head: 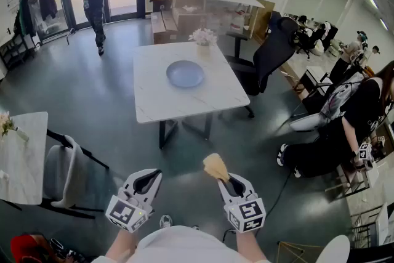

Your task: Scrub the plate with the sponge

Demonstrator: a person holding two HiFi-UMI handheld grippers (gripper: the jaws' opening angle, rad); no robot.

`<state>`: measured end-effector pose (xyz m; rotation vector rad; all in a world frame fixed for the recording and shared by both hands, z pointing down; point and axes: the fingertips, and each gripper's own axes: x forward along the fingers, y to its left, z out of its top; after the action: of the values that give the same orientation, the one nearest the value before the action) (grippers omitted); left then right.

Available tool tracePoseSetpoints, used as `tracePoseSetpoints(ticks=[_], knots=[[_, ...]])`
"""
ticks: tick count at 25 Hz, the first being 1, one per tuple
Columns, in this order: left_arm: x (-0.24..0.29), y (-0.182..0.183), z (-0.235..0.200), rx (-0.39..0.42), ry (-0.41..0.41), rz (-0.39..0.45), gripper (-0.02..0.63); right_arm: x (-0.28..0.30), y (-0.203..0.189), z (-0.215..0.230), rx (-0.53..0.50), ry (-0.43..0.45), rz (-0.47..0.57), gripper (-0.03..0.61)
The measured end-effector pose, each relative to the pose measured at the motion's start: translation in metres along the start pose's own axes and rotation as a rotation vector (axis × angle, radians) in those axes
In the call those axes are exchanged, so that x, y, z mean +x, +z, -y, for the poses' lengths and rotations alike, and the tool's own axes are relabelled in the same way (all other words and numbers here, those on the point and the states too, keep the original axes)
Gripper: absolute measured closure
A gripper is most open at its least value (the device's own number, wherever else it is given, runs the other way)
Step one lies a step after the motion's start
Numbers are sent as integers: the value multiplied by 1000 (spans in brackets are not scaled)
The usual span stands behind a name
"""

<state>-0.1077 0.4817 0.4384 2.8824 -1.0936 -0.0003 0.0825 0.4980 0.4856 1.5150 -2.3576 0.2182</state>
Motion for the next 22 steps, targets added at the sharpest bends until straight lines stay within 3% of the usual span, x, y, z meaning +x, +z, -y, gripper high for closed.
tracePoseSetpoints(ticks=[22], knots=[[-7,-15,-78,-44,-43,-3,580,51,11,-19,118,-69,27,459]])
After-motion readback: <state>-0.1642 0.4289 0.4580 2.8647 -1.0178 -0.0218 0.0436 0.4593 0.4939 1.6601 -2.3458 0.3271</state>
